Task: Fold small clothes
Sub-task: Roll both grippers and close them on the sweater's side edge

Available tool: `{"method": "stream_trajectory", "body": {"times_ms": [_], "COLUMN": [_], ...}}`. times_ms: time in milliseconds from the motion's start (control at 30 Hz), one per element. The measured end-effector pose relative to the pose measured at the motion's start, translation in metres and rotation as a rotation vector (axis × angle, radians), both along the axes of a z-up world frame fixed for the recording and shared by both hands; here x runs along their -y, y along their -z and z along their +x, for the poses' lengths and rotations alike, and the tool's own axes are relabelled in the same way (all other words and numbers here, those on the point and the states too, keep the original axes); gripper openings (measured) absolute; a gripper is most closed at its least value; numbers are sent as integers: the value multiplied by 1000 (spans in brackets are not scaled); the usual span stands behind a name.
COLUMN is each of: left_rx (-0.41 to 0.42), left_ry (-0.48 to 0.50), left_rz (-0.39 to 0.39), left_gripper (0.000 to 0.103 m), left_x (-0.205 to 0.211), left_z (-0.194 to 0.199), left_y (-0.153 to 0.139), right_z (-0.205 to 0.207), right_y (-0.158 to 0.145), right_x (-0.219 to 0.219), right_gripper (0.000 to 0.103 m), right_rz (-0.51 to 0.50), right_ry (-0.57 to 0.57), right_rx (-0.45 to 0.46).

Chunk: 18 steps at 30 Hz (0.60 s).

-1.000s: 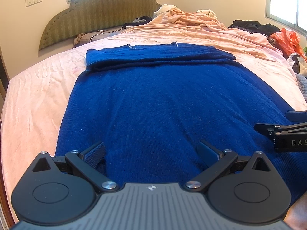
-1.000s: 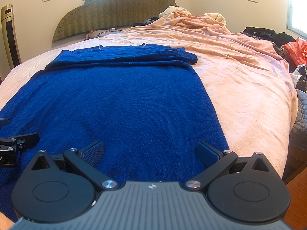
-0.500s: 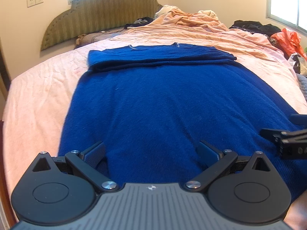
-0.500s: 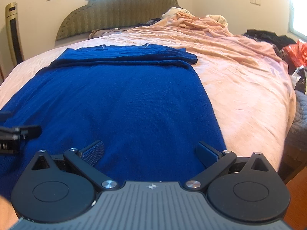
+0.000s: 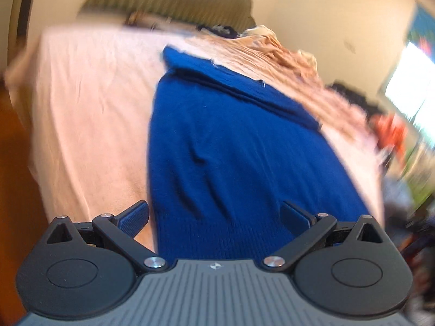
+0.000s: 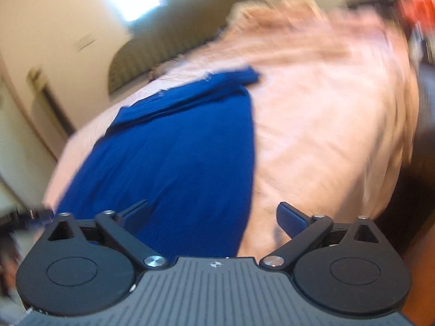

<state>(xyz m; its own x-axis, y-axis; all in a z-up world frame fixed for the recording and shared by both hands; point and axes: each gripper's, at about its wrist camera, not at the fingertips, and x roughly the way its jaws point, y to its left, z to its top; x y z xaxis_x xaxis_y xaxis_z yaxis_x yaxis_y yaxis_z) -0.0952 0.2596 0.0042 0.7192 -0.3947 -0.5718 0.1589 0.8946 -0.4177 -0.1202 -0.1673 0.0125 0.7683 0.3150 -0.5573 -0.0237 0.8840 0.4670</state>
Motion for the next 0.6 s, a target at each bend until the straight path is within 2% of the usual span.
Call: {"method": "stream_trajectory", "body": {"times_ms": [100,233,367,433,533,600], "left_rx": [-38,-108,-209,-241,-270,-277], "left_ry": [3,42,112,147,179,185], "left_rz": [-148,-257,-460,-534,-591,-580], "left_gripper": [103,103,103,103,103,102], "left_x": [-20,-32,-45,-48,-49,-47], "left_z": [17,36,50,53,51,50], "left_y": [4,6,16,21,25,25], "right_z": [29,49,58,56,50,45], "right_y": [14,24,27,29,30,29], "right_x": [23,32,32,25,17,18], "right_gripper": [94,95,90,89,87,84], "right_rz": [193,277,397,420,408,429], "right_ry": [-22,-26,-98,-159,-203,-196], "right_rx": [-94,-137,-190,-215,-215,-216]}}
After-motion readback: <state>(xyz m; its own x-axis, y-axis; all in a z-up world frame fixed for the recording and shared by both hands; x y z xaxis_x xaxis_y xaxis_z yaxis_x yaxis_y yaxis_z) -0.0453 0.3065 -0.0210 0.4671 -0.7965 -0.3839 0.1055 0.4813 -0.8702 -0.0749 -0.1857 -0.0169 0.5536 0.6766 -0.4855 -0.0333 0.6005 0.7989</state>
